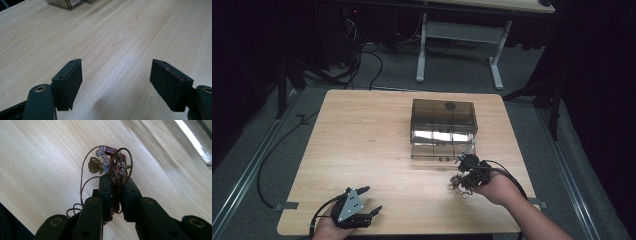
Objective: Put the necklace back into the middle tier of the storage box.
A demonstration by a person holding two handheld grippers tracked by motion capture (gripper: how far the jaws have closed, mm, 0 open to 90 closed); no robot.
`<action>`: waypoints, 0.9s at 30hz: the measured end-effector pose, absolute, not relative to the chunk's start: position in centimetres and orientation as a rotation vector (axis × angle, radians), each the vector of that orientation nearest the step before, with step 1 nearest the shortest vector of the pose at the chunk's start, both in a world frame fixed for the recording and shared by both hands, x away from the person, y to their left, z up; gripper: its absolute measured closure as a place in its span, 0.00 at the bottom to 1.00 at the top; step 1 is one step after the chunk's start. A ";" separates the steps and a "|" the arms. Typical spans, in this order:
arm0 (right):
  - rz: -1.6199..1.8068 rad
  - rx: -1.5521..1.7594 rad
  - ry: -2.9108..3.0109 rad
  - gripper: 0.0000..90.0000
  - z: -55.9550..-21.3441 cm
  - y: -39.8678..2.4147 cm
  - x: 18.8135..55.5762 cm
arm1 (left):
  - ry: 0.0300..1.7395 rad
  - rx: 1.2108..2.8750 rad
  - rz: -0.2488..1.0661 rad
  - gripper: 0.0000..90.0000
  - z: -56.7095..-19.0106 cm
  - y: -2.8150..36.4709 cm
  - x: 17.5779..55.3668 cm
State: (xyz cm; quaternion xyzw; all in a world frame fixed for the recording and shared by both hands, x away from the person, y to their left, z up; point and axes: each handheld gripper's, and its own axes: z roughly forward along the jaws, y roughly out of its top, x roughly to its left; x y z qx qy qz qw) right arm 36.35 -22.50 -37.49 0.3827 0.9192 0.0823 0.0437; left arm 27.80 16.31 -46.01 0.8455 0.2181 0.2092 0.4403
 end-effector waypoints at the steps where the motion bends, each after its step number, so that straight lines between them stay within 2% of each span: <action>1: 0.251 1.170 2.810 0.90 -37.5 -22.5 36.3 | 0.542 2.100 0.520 0.29 -46.0 16.3 27.8; 27: 0.341 1.260 2.745 0.89 -35.0 -24.4 37.0 | 0.544 2.099 0.517 0.29 -46.0 16.3 27.8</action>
